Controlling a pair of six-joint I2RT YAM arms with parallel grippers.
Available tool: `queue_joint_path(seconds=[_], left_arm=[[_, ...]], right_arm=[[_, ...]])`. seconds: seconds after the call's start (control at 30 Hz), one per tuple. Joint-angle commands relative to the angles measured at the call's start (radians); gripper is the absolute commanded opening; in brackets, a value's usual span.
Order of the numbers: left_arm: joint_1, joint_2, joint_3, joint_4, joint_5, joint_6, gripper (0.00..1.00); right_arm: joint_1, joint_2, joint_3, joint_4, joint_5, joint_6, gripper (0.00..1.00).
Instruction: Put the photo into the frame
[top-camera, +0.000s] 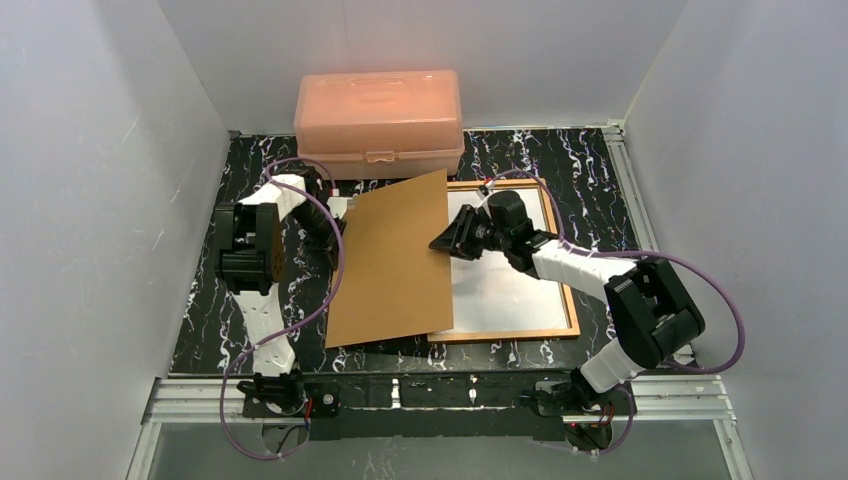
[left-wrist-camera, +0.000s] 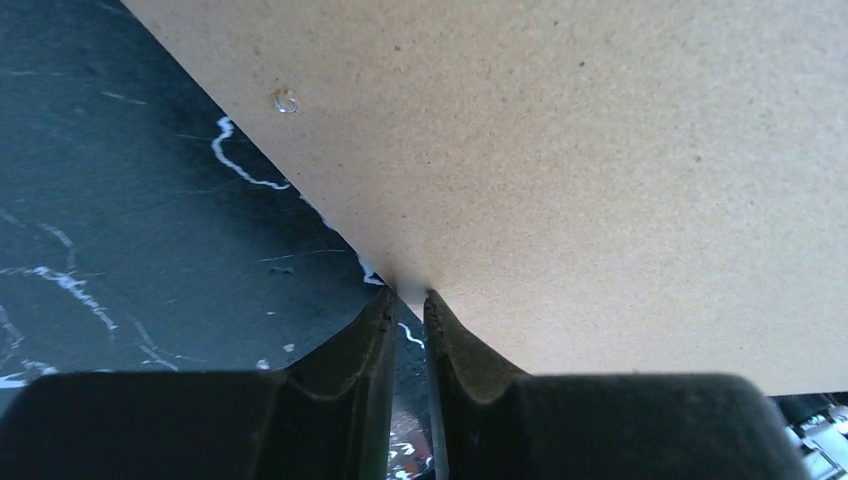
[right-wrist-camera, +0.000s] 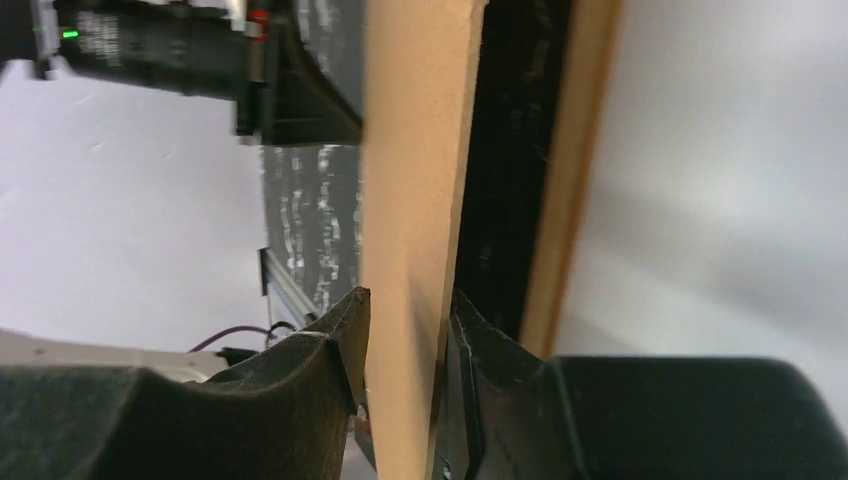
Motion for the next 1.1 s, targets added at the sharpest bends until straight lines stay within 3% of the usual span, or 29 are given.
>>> queue_joint_path(seconds=[0.0, 0.07, 0.2, 0.3, 0.37, 0.53, 0.57, 0.63, 0.7, 0.83, 0.97, 1.07], left_arm=[[-0.022, -0.002, -0.028, -0.025, 0.141, -0.018, 0.15], [-0.022, -0.008, -0.032, -0.024, 0.15, -0.022, 0.15], [-0.023, -0.047, -0.022, -0.04, 0.161, -0.026, 0.17], [-0.015, -0.112, 0.012, -0.087, 0.178, -0.023, 0.24], [0.0, -0.178, 0.062, -0.153, 0.209, -0.025, 0.35], [0.04, -0.298, 0.313, -0.328, 0.294, -0.06, 0.5], [0.048, -0.315, 0.385, -0.369, 0.319, -0.077, 0.64], [0.053, -0.345, 0.527, -0.428, 0.351, -0.123, 0.71], [0.053, -0.373, 0.668, -0.46, 0.371, -0.186, 0.97], [0.056, -0.427, 0.902, -0.471, 0.255, -0.348, 0.99], [0.057, -0.539, 0.953, -0.419, 0.29, -0.403, 0.98], [0.057, -0.639, 0.888, -0.334, 0.363, -0.388, 0.98]], right_arm=[[0.044, -0.032, 0.086, 0.099, -0.075, 0.014, 0.39], [0.062, -0.016, 0.116, 0.034, -0.061, -0.016, 0.34], [0.075, -0.02, 0.193, -0.12, -0.003, -0.102, 0.12], [0.08, -0.057, 0.269, -0.243, 0.042, -0.187, 0.07], [0.082, -0.085, 0.318, -0.314, 0.081, -0.235, 0.03], [0.123, -0.125, 0.476, -0.459, 0.186, -0.357, 0.01], [0.143, -0.121, 0.515, -0.488, 0.211, -0.384, 0.01], [0.204, -0.098, 0.635, -0.551, 0.285, -0.44, 0.01], [0.296, -0.066, 0.741, -0.604, 0.38, -0.508, 0.01], [0.464, -0.026, 0.915, -0.662, 0.604, -0.654, 0.01], [0.599, 0.001, 1.041, -0.68, 0.832, -0.785, 0.01], [0.674, 0.021, 1.097, -0.655, 1.003, -0.862, 0.01]])
